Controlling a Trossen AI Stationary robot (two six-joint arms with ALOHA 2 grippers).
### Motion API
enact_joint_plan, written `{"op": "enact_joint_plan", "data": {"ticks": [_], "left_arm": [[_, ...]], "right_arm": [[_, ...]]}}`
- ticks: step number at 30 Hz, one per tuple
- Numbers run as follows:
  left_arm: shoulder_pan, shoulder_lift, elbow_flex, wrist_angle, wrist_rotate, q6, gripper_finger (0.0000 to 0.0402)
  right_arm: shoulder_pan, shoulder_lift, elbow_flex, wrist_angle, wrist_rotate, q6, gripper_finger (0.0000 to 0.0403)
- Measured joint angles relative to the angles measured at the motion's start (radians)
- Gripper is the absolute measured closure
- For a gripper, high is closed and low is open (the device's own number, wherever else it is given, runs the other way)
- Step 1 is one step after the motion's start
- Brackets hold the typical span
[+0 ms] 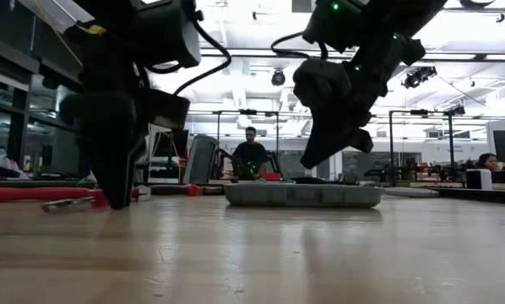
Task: Prefit tool cases
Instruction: Remove the orange screwdriver from the gray tool box, then remove the transparent flathead screwdriver from the gray tool box
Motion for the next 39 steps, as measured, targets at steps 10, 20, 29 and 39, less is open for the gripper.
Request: {"op": "enact_joint_plan", "data": {"ticks": [10,20,29,39], "left_arm": [[0.060,-0.078,-0.004,-0.191,-0.075,0.002,0.0268],[0.100,-0.296,-0.002,0.035,-0.137,-0.009,0.0268],[0.142,-0.287,-0.001,0.214,-0.093,0.074,0.0268],[0.146,-0.192,-0.001,0.370,0.011,0.080,0.0268]], "right_arm": [[-0.014,0.000,0.006,0.003,0.045,0.019,0.0403],[-0.094,0.066,0.004,0.000,0.022,0.015,0.0403],[0.030,0.106,0.004,0.030,-0.017,0.090,0.0403],[0.132,-0.021,0.003,0.002,0.123,0.198,0.0403]]}}
